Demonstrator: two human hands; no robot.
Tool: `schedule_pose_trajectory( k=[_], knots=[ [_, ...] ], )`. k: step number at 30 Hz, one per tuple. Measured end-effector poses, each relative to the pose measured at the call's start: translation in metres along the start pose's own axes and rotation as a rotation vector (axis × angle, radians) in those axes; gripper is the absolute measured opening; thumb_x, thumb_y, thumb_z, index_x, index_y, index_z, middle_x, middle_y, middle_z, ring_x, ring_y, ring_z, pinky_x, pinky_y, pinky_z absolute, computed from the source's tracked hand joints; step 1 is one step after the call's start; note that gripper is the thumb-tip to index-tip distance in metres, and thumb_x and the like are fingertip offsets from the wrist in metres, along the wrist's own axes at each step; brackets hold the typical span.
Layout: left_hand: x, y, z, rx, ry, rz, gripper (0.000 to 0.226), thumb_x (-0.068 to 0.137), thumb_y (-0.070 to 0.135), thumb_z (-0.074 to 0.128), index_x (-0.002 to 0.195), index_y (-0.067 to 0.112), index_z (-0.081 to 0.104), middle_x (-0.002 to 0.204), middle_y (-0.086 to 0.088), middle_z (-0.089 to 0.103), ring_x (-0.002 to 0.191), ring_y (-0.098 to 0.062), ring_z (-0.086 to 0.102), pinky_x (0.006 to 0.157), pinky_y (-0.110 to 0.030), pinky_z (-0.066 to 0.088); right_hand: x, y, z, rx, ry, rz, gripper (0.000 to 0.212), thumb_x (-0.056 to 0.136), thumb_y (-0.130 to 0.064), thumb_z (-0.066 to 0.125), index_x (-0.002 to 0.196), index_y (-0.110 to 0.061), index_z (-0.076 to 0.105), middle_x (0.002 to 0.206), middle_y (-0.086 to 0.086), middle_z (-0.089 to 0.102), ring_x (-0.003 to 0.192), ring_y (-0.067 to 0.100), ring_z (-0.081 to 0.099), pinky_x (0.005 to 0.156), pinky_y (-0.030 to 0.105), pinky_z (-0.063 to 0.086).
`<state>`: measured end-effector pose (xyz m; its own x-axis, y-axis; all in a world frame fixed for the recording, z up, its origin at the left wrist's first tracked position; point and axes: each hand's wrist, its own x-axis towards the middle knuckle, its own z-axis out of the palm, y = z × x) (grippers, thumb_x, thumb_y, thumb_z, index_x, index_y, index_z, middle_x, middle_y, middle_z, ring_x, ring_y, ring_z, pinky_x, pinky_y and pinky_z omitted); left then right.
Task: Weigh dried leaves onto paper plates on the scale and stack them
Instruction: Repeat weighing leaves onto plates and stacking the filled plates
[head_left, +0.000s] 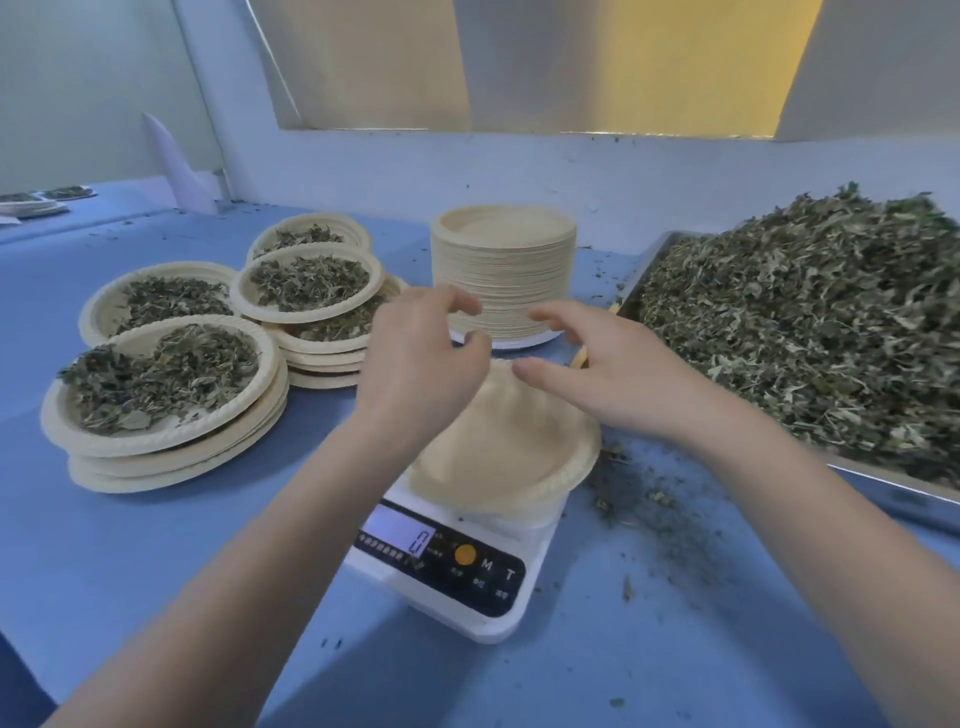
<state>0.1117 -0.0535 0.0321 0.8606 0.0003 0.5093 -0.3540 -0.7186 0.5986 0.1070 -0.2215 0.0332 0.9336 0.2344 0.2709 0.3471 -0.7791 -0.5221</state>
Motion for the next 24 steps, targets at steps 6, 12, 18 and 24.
schedule_pose_trajectory(
  k=[6, 12, 18, 24],
  knots=[
    [0.021, 0.084, 0.065, 0.011, -0.354, 0.177, 0.029, 0.085, 0.008, 0.048, 0.110, 0.011, 0.062, 0.112, -0.008, 0.064, 0.106, -0.025, 0.057, 0.080, -0.027, 0.038, -0.018, 0.035, -0.041, 0.009, 0.101, 0.030, 0.050, 0.074, -0.024, 0.063, 0.123, -0.024, 0.054, 0.118, -0.004, 0.062, 0.092, 0.006, 0.053, 0.067, 0.014, 0.032],
    [0.041, 0.124, 0.136, 0.109, -0.647, 0.267, 0.057, 0.084, 0.009, 0.052, 0.138, 0.025, 0.041, 0.121, -0.010, 0.054, 0.079, -0.020, 0.060, 0.067, -0.032, 0.048, -0.052, 0.121, -0.094, -0.260, 0.027, 0.399, 0.099, 0.070, -0.056, 0.071, 0.148, -0.020, 0.022, 0.148, 0.008, 0.034, 0.130, 0.024, 0.040, 0.098, 0.031, 0.038],
    [0.061, 0.109, 0.174, 0.183, -0.953, -0.043, 0.103, 0.067, 0.008, 0.061, 0.149, 0.039, 0.007, 0.144, -0.033, 0.029, 0.082, -0.029, 0.061, 0.064, -0.031, 0.045, -0.065, 0.172, -0.109, -0.402, -0.266, 0.717, 0.108, 0.056, -0.061, 0.080, 0.139, -0.010, 0.032, 0.126, 0.013, 0.046, 0.101, 0.026, 0.053, 0.077, 0.033, 0.049],
    [0.052, 0.102, 0.181, 0.003, -1.100, 0.063, 0.102, 0.071, 0.006, 0.068, 0.147, 0.044, 0.012, 0.102, -0.003, 0.064, 0.079, -0.012, 0.062, 0.069, -0.025, 0.050, -0.046, 0.176, -0.098, -0.193, -0.238, 0.452, 0.085, 0.064, -0.044, 0.082, 0.133, -0.018, 0.040, 0.125, 0.002, 0.055, 0.103, 0.017, 0.053, 0.087, 0.031, 0.046]
  ],
)
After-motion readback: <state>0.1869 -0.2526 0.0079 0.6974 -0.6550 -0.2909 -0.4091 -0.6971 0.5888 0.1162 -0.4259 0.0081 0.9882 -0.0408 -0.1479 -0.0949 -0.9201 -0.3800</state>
